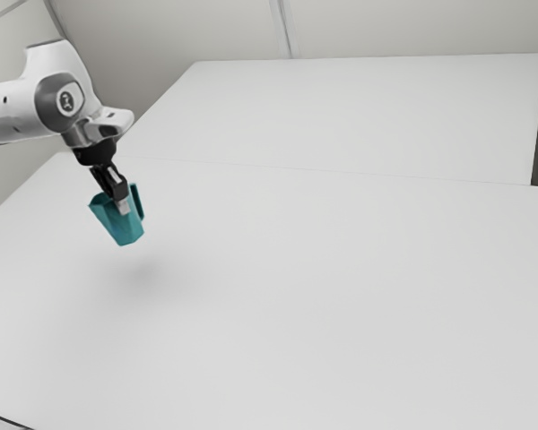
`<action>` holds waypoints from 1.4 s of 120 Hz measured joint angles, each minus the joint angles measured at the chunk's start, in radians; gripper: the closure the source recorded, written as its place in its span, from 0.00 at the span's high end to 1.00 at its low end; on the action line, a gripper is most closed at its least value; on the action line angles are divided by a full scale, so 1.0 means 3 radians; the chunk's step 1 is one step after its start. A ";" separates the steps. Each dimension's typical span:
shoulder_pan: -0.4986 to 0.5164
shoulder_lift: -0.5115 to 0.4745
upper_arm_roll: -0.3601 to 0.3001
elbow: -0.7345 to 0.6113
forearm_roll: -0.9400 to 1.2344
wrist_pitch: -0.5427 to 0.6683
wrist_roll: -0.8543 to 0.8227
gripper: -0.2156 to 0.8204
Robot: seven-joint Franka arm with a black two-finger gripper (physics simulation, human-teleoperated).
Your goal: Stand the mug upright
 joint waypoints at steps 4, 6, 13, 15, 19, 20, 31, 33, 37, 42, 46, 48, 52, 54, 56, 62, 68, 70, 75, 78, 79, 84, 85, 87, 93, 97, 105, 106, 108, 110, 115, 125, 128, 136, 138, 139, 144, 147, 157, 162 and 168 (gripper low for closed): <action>-0.0041 -0.0044 -0.0001 -0.0061 0.0034 0.0043 -0.0058 0.03; -0.0062 -0.0066 -0.0002 -0.0093 0.0048 0.0065 -0.0086 0.03; -0.0124 -0.0118 -0.0013 -0.0169 0.0092 0.0133 -0.0185 0.03; -0.0140 -0.0137 -0.0018 -0.0195 0.0107 0.0153 -0.0214 0.03; -0.0187 -0.0170 -0.0014 -0.0252 0.0131 0.0195 -0.0270 0.03; -0.0197 -0.0177 -0.0015 -0.0267 0.0136 0.0207 -0.0284 0.03; -0.0268 -0.0259 -0.0053 -0.0440 0.0178 0.0333 -0.0432 0.03; -0.0278 -0.0274 -0.0060 -0.0473 0.0183 0.0356 -0.0458 0.03; -0.0290 -0.0305 -0.0075 -0.0540 0.0191 0.0403 -0.0507 0.03; -0.0295 -0.0332 -0.0087 -0.0605 0.0198 0.0456 -0.0566 0.03; -0.0284 -0.0351 -0.0101 -0.0653 0.0203 0.0496 -0.0612 0.03; -0.0277 -0.0358 -0.0107 -0.0677 0.0204 0.0515 -0.0635 0.03; -0.0250 -0.0369 -0.0132 -0.0718 0.0209 0.0553 -0.0682 0.03; -0.0242 -0.0375 -0.0141 -0.0735 0.0210 0.0569 -0.0704 0.03; -0.0236 -0.0382 -0.0149 -0.0752 0.0212 0.0585 -0.0727 0.03; -0.0230 -0.0406 -0.0173 -0.0812 0.0216 0.0640 -0.0790 0.03; -0.0248 -0.0422 -0.0186 -0.0872 0.0219 0.0700 -0.0849 0.03; -0.0258 -0.0425 -0.0188 -0.0891 0.0220 0.0721 -0.0868 0.03; -0.0279 -0.0429 -0.0197 -0.0939 0.0221 0.0776 -0.0912 0.03; -0.0291 -0.0431 -0.0204 -0.0963 0.0223 0.0807 -0.0940 0.03; -0.0295 -0.0431 -0.0206 -0.0970 0.0224 0.0817 -0.0949 0.03; -0.0307 -0.0432 -0.0223 -0.1005 0.0239 0.0867 -0.0995 0.03; -0.0309 -0.0432 -0.0226 -0.1011 0.0243 0.0877 -0.1004 0.03; -0.0311 -0.0433 -0.0234 -0.1023 0.0249 0.0895 -0.1022 0.03; -0.0310 -0.0436 -0.0263 -0.1068 0.0265 0.0951 -0.1075 0.03; -0.0309 -0.0438 -0.0288 -0.1094 0.0273 0.0987 -0.1110 0.03; -0.0353 -0.0444 -0.0309 -0.1143 0.0284 0.1055 -0.1182 0.03; -0.0360 -0.0445 -0.0310 -0.1149 0.0285 0.1063 -0.1191 0.03; -0.0373 -0.0446 -0.0314 -0.1160 0.0287 0.1078 -0.1208 0.03; -0.0386 -0.0447 -0.0316 -0.1176 0.0289 0.1095 -0.1225 0.03; -0.0405 -0.0448 -0.0323 -0.1219 0.0292 0.1138 -0.1268 0.03; -0.0419 -0.0445 -0.0336 -0.1301 0.0298 0.1225 -0.1353 0.03; -0.0424 -0.0443 -0.0339 -0.1331 0.0300 0.1255 -0.1377 0.03; -0.0428 -0.0433 -0.0352 -0.1402 0.0302 0.1339 -0.1437 0.03; -0.0430 -0.0430 -0.0354 -0.1414 0.0302 0.1360 -0.1452 0.03; -0.0432 -0.0428 -0.0355 -0.1419 0.0302 0.1370 -0.1460 0.03; -0.0441 -0.0419 -0.0357 -0.1442 0.0303 0.1415 -0.1498 0.03; -0.0450 -0.0409 -0.0358 -0.1453 0.0304 0.1442 -0.1520 0.03; -0.0471 -0.0379 -0.0363 -0.1477 0.0306 0.1519 -0.1586 0.03; -0.0477 -0.0357 -0.0366 -0.1483 0.0306 0.1552 -0.1616 0.03; -0.0482 -0.0339 -0.0370 -0.1486 0.0307 0.1584 -0.1650 0.03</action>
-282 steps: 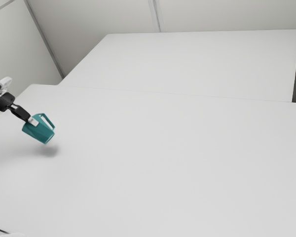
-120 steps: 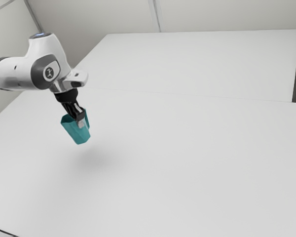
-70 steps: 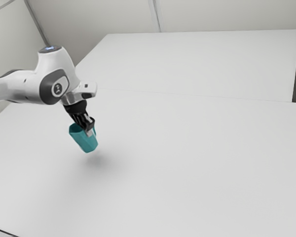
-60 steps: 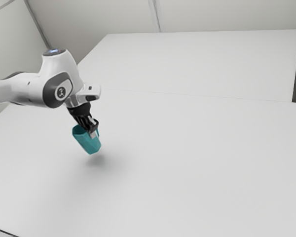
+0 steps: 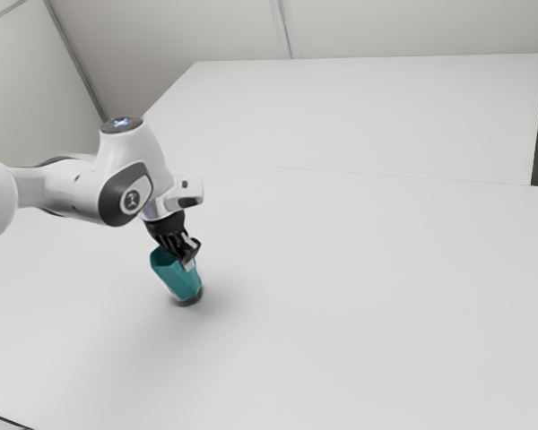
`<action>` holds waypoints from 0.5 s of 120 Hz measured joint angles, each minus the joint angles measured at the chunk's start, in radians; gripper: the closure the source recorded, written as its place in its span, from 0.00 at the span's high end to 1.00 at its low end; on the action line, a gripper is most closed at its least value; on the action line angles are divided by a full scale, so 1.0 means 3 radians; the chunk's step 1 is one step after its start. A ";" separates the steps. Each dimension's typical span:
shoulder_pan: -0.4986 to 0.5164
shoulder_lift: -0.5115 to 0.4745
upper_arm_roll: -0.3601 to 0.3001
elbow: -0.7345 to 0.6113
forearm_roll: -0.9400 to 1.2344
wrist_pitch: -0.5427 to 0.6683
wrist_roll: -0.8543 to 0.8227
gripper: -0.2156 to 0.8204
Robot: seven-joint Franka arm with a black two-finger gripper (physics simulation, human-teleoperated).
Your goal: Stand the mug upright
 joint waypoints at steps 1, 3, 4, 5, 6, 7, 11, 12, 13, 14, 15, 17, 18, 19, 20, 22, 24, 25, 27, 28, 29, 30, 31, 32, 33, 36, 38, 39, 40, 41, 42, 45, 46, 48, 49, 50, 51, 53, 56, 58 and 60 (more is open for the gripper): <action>0.0000 0.0002 -0.0001 0.0000 0.0000 0.0005 -0.0005 0.03; 0.0000 0.0005 -0.0004 -0.0001 0.0000 0.0014 -0.0016 0.03; -0.0001 0.0007 -0.0005 -0.0001 0.0000 0.0018 -0.0021 0.03; -0.0001 0.0008 -0.0006 -0.0001 0.0000 0.0022 -0.0026 0.03; -0.0002 0.0009 -0.0006 -0.0001 0.0001 0.0026 -0.0031 0.03; -0.0003 0.0010 -0.0007 -0.0001 0.0001 0.0029 -0.0036 0.03; -0.0005 0.0011 -0.0009 -0.0002 0.0001 0.0043 -0.0055 0.03; -0.0006 0.0012 -0.0009 -0.0002 0.0001 0.0046 -0.0060 0.03; -0.0006 0.0012 -0.0010 -0.0002 0.0001 0.0049 -0.0064 0.03; -0.0007 0.0012 -0.0010 -0.0002 0.0001 0.0051 -0.0069 0.03; -0.0007 0.0012 -0.0011 -0.0002 0.0001 0.0054 -0.0073 0.04; -0.0009 0.0013 -0.0012 -0.0002 0.0000 0.0059 -0.0082 0.04; -0.0010 0.0013 -0.0012 -0.0002 -0.0001 0.0061 -0.0086 0.05; -0.0011 0.0013 -0.0012 -0.0002 -0.0002 0.0063 -0.0089 0.06; -0.0012 0.0013 -0.0013 -0.0002 -0.0003 0.0066 -0.0093 0.07; -0.0013 0.0013 -0.0014 -0.0002 -0.0005 0.0069 -0.0099 0.08; -0.0014 0.0014 -0.0015 -0.0002 -0.0008 0.0073 -0.0105 0.10; -0.0014 0.0013 -0.0016 -0.0002 -0.0010 0.0074 -0.0108 0.10; -0.0011 0.0012 -0.0022 -0.0002 -0.0013 0.0077 -0.0113 0.12; -0.0011 0.0011 -0.0025 -0.0002 -0.0014 0.0078 -0.0116 0.13; -0.0010 0.0011 -0.0027 -0.0002 -0.0015 0.0079 -0.0118 0.14; -0.0011 0.0011 -0.0029 -0.0002 -0.0016 0.0081 -0.0121 0.14; -0.0011 0.0010 -0.0030 -0.0002 -0.0017 0.0082 -0.0123 0.15; -0.0012 0.0010 -0.0031 -0.0002 -0.0018 0.0083 -0.0126 0.16; -0.0013 0.0010 -0.0033 -0.0002 -0.0019 0.0084 -0.0128 0.17; -0.0015 0.0008 -0.0037 -0.0002 -0.0022 0.0088 -0.0135 0.19; -0.0017 0.0006 -0.0039 -0.0002 -0.0023 0.0090 -0.0140 0.20; -0.0019 0.0005 -0.0040 -0.0001 -0.0024 0.0091 -0.0142 0.21; -0.0020 0.0003 -0.0041 -0.0001 -0.0024 0.0091 -0.0144 0.21; -0.0021 0.0002 -0.0041 0.0000 -0.0025 0.0092 -0.0147 0.22; -0.0021 0.0000 -0.0042 0.0000 -0.0026 0.0093 -0.0149 0.23; -0.0019 -0.0005 -0.0049 0.0001 -0.0028 0.0095 -0.0155 0.25; -0.0017 -0.0007 -0.0053 0.0002 -0.0029 0.0096 -0.0157 0.25; -0.0015 -0.0011 -0.0059 0.0004 -0.0030 0.0097 -0.0161 0.26; -0.0015 -0.0013 -0.0061 0.0004 -0.0030 0.0097 -0.0163 0.27; -0.0014 -0.0015 -0.0064 0.0006 -0.0031 0.0097 -0.0165 0.28; -0.0014 -0.0019 -0.0066 0.0007 -0.0032 0.0098 -0.0167 0.28; -0.0015 -0.0024 -0.0070 0.0009 -0.0033 0.0099 -0.0171 0.30; -0.0018 -0.0033 -0.0074 0.0015 -0.0035 0.0100 -0.0176 0.32; -0.0019 -0.0041 -0.0077 0.0020 -0.0037 0.0100 -0.0180 0.33; -0.0017 -0.0050 -0.0083 0.0024 -0.0038 0.0100 -0.0183 0.35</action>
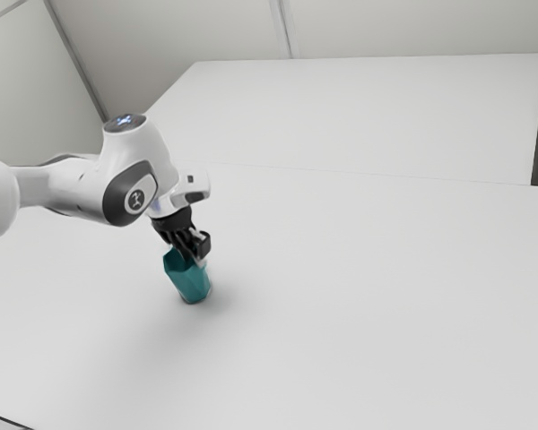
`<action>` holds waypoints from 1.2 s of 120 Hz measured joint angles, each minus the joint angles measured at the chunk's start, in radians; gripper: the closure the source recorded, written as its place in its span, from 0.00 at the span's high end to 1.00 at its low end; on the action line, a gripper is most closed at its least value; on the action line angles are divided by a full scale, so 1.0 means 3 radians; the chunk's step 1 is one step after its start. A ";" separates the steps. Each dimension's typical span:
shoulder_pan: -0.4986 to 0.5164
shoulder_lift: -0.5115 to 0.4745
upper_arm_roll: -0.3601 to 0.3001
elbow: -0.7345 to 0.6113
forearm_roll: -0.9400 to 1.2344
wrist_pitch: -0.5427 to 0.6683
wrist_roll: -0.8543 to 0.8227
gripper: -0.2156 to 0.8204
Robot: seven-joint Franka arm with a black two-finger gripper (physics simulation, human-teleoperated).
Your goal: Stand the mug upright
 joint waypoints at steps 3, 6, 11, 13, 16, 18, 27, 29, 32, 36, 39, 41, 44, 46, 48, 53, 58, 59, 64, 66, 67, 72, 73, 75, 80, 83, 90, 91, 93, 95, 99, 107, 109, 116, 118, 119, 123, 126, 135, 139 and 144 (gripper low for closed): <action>0.0004 -0.0010 -0.0012 0.0006 -0.0003 -0.0001 -0.0005 0.38; 0.0003 -0.0022 -0.0020 0.0012 -0.0005 -0.0004 -0.0010 0.41; 0.0000 -0.0037 -0.0034 0.0037 -0.0008 -0.0012 -0.0017 0.47; -0.0002 -0.0042 -0.0038 0.0051 -0.0009 -0.0017 -0.0019 0.49; -0.0005 -0.0048 -0.0042 0.0074 -0.0013 -0.0030 -0.0023 0.53; -0.0007 -0.0050 -0.0043 0.0096 -0.0016 -0.0045 -0.0025 0.54; -0.0006 -0.0056 -0.0048 0.0247 -0.0029 -0.0155 -0.0035 0.61; -0.0006 -0.0057 -0.0048 0.0283 -0.0032 -0.0185 -0.0037 0.62; -0.0004 -0.0057 -0.0048 0.0338 -0.0035 -0.0235 -0.0040 0.64; -0.0003 -0.0056 -0.0048 0.0418 -0.0040 -0.0308 -0.0043 0.66; -0.0001 -0.0054 -0.0048 0.0485 -0.0043 -0.0369 -0.0046 0.67; 0.0000 -0.0052 -0.0048 0.0532 -0.0044 -0.0412 -0.0048 0.68; 0.0002 -0.0049 -0.0048 0.0598 -0.0046 -0.0478 -0.0050 0.69; 0.0002 -0.0046 -0.0048 0.0638 -0.0047 -0.0521 -0.0052 0.70; 0.0003 -0.0042 -0.0048 0.0673 -0.0048 -0.0562 -0.0053 0.70; 0.0005 -0.0032 -0.0048 0.0764 -0.0050 -0.0667 -0.0056 0.71; 0.0011 -0.0012 -0.0048 0.0875 -0.0052 -0.0776 -0.0059 0.72; 0.0012 -0.0008 -0.0048 0.0897 -0.0052 -0.0798 -0.0060 0.73; 0.0019 0.0010 -0.0048 0.1009 -0.0053 -0.0906 -0.0063 0.73; 0.0022 0.0020 -0.0048 0.1057 -0.0053 -0.0951 -0.0064 0.74; 0.0024 0.0024 -0.0048 0.1083 -0.0053 -0.0974 -0.0064 0.74; 0.0032 0.0042 -0.0048 0.1203 -0.0052 -0.1089 -0.0067 0.74; 0.0034 0.0046 -0.0048 0.1226 -0.0052 -0.1111 -0.0068 0.75; 0.0038 0.0055 -0.0048 0.1275 -0.0053 -0.1158 -0.0069 0.75; 0.0050 0.0077 -0.0048 0.1398 -0.0054 -0.1272 -0.0072 0.75; 0.0058 0.0094 -0.0048 0.1467 -0.0054 -0.1338 -0.0074 0.75; 0.0086 0.0128 -0.0051 0.1565 -0.0063 -0.1468 -0.0082 0.76; 0.0091 0.0132 -0.0052 0.1578 -0.0065 -0.1485 -0.0084 0.76; 0.0099 0.0139 -0.0052 0.1604 -0.0069 -0.1518 -0.0088 0.76; 0.0108 0.0144 -0.0052 0.1636 -0.0072 -0.1553 -0.0091 0.76; 0.0126 0.0150 -0.0053 0.1695 -0.0079 -0.1618 -0.0099 0.76; 0.0156 0.0164 -0.0049 0.1837 -0.0086 -0.1751 -0.0116 0.77; 0.0165 0.0171 -0.0050 0.1872 -0.0087 -0.1785 -0.0121 0.77; 0.0191 0.0186 -0.0049 0.1984 -0.0085 -0.1891 -0.0139 0.77; 0.0199 0.0192 -0.0049 0.2015 -0.0085 -0.1917 -0.0144 0.77; 0.0202 0.0197 -0.0048 0.2032 -0.0085 -0.1929 -0.0146 0.77; 0.0218 0.0215 -0.0048 0.2100 -0.0084 -0.1981 -0.0155 0.77; 0.0229 0.0229 -0.0048 0.2151 -0.0084 -0.2019 -0.0161 0.77; 0.0262 0.0255 -0.0048 0.2319 -0.0079 -0.2129 -0.0179 0.77; 0.0276 0.0264 -0.0048 0.2390 -0.0074 -0.2181 -0.0186 0.77; 0.0294 0.0269 -0.0048 0.2452 -0.0068 -0.2237 -0.0194 0.77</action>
